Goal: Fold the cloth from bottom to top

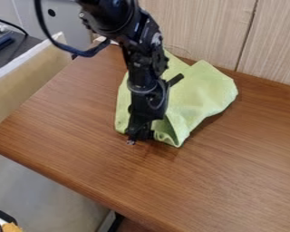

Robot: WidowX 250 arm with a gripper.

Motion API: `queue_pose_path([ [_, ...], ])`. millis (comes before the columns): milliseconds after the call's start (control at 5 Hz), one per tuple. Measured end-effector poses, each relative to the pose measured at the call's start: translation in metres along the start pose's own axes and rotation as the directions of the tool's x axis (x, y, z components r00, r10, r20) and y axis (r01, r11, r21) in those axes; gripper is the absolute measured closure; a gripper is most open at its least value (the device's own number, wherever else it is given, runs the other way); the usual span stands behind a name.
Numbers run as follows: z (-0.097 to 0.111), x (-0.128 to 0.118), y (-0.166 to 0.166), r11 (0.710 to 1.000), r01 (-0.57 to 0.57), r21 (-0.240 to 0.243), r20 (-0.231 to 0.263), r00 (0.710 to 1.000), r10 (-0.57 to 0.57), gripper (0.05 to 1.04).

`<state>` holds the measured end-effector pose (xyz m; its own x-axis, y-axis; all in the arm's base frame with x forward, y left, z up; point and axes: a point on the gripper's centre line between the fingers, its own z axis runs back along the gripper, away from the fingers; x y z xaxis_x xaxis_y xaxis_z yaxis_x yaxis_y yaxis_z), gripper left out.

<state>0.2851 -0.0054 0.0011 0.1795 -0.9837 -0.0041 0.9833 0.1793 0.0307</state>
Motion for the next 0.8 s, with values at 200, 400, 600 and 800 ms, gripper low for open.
queue_pose_path([
  [200, 0.018, -0.003, 0.0, 0.998, -0.012, 0.054, 0.019, 1.0, 0.011, 1.011],
  [400, 0.031, -0.004, 0.001, 0.997, -0.026, 0.067, 0.024, 0.999, 0.025, 1.011],
  [600, 0.051, 0.003, 0.014, 0.995, -0.046, 0.091, 0.061, 0.997, 0.041, 1.011],
  [800, 0.083, 0.015, 0.039, 0.989, -0.065, 0.134, 0.12, 0.992, 0.049, 1.011],
])
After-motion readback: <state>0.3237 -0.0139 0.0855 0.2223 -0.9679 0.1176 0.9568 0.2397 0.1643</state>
